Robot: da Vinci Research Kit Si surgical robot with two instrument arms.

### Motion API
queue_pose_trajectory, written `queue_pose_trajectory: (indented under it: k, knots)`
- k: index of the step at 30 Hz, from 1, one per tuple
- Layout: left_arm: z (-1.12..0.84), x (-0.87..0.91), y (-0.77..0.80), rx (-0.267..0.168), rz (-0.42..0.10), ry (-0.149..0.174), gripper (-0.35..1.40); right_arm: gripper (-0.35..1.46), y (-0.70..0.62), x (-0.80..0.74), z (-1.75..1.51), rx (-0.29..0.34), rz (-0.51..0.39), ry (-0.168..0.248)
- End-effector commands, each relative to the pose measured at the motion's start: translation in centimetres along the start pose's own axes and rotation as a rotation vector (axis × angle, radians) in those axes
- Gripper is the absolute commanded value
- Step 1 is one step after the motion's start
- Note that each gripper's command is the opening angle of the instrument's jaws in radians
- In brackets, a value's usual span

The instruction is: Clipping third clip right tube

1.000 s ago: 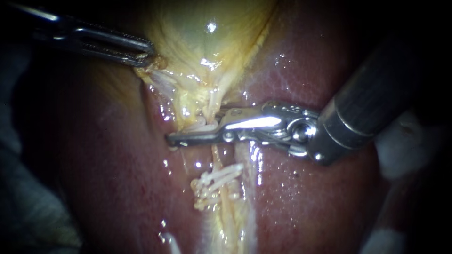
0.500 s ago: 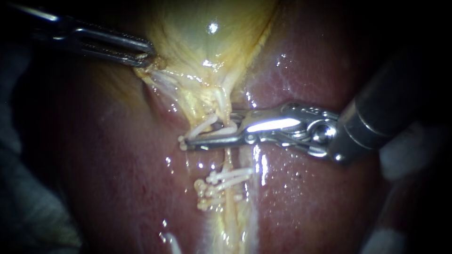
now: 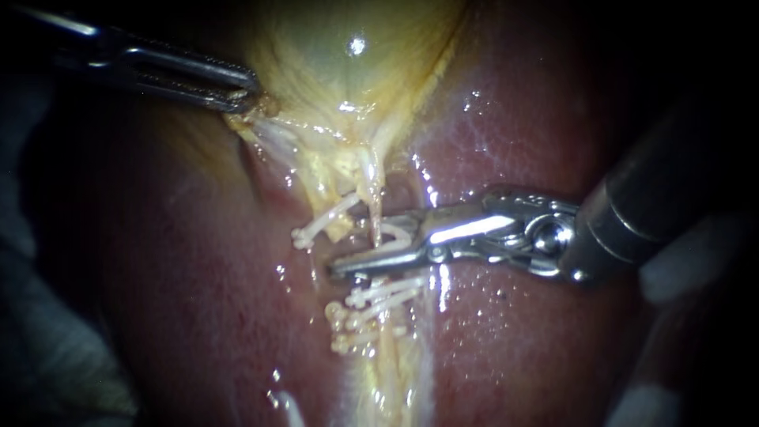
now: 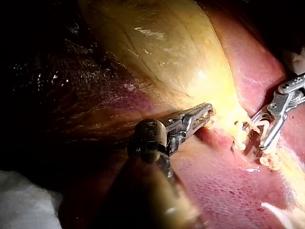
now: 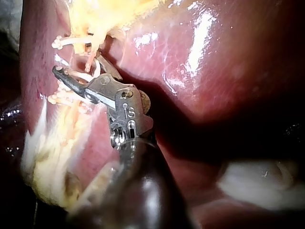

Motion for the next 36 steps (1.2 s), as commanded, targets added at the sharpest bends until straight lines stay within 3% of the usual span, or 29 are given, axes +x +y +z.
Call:
queue_pose_trajectory:
  k: [1,15,24,29,36]
  knots:
    - [0.00,0.00,0.00,0.000,0.000,0.000,-0.35,0.49,0.00,0.00,0.00,0.000,0.010,-0.003]
    - [0.00,0.00,0.00,0.000,0.000,0.000,-0.35,0.48,-0.04,0.07,-0.02,0.049,0.040,0.062]
    - [-0.01,0.00,0.00,0.000,0.000,0.000,-0.35,0.47,-0.11,0.34,-0.12,0.112,0.083,0.145]
    - [-0.01,0.00,0.00,-0.001,0.000,0.000,-0.35,0.45,-0.17,0.44,-0.17,0.171,0.175,0.201]
    - [-0.01,0.00,0.00,-0.001,0.000,0.000,-0.35,0.44,-0.21,0.50,-0.19,0.236,0.186,0.187]
